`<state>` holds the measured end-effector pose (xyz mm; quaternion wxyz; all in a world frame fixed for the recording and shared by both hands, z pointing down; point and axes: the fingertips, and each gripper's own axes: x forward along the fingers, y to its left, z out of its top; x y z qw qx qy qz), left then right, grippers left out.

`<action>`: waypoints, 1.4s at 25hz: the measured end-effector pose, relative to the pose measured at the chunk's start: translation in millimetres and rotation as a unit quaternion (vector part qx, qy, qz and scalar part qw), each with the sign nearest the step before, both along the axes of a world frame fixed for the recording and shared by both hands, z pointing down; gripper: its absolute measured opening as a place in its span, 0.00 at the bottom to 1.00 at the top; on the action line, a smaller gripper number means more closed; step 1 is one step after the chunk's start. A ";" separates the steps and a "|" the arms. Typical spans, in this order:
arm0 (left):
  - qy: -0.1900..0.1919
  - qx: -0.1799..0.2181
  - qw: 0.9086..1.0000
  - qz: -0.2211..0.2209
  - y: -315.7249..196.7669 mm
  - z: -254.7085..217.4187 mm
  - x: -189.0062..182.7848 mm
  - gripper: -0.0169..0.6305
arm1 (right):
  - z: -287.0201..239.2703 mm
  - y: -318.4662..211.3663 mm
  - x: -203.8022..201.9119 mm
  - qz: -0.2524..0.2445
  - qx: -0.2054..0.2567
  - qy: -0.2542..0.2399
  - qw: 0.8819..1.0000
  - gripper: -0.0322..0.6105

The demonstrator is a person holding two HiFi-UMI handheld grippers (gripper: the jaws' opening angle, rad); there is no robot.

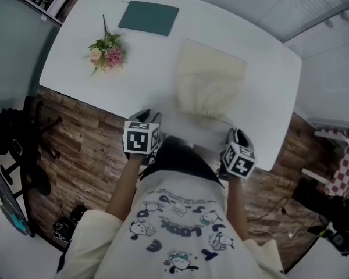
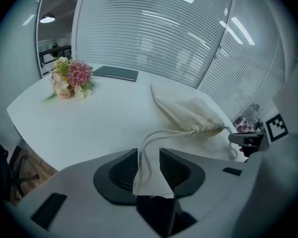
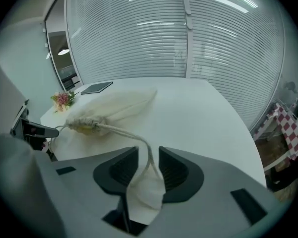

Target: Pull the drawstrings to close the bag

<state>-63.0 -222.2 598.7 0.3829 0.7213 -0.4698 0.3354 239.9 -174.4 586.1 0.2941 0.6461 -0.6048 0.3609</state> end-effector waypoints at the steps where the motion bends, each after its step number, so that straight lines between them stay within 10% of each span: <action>1: 0.003 -0.002 1.000 0.004 2.2 -0.1 -0.7 0.29 | 1.1 2.6 -0.6 -0.008 -0.007 -0.003 1.000 0.31; 10: 0.001 0.023 0.991 0.132 7.5 -18.7 21.8 0.32 | -31.1 -3.2 -27.8 -0.178 0.037 0.047 0.982 0.38; 22: -0.164 0.090 0.893 0.409 -10.4 -17.0 84.2 0.34 | -23.7 -24.9 -85.5 -0.382 -0.011 0.114 0.917 0.38; 35: -0.188 0.058 0.861 0.470 -8.7 -1.8 92.6 0.18 | -9.9 -33.3 -85.5 -0.471 -0.042 0.235 0.849 0.22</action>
